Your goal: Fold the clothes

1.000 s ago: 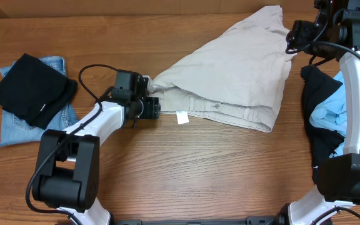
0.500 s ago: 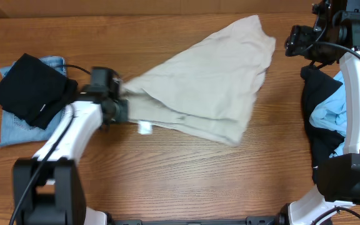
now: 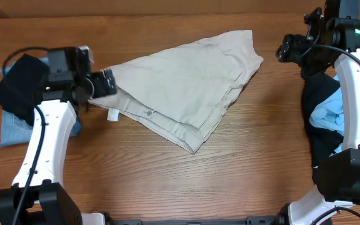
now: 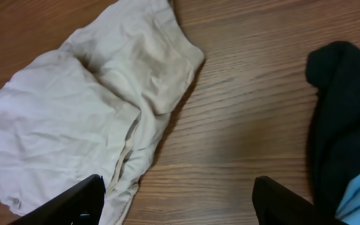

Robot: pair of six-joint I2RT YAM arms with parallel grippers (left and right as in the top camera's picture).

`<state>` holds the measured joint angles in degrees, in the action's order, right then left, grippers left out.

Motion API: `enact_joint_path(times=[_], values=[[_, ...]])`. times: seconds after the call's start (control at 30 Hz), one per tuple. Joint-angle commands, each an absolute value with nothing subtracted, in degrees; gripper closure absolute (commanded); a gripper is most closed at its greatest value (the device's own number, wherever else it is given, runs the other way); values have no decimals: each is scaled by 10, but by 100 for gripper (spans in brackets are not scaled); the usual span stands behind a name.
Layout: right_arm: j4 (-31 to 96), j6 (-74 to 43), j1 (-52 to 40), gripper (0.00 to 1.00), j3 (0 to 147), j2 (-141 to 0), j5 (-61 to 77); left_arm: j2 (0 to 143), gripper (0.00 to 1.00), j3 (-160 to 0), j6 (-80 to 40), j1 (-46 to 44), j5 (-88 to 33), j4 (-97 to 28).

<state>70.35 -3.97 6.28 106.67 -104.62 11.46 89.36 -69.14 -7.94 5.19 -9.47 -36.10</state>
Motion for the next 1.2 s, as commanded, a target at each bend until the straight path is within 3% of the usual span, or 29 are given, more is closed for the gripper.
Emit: enact_joint_path(times=[0.0, 0.27, 0.5, 1.17], values=[[714, -9, 58, 21, 1065, -1041, 179, 888, 20, -700, -106, 19, -223, -428], [745, 16, -8, 19, 1060, -1061, 216, 888, 22, -680, -109, -58, -154, -491], [666, 13, -61, 19, 1013, -1094, 198, 903, 21, -647, -118, -70, -131, -463], [544, -15, -64, 20, 955, -1207, 211, 978, 21, -645, -119, -72, -131, -438]])
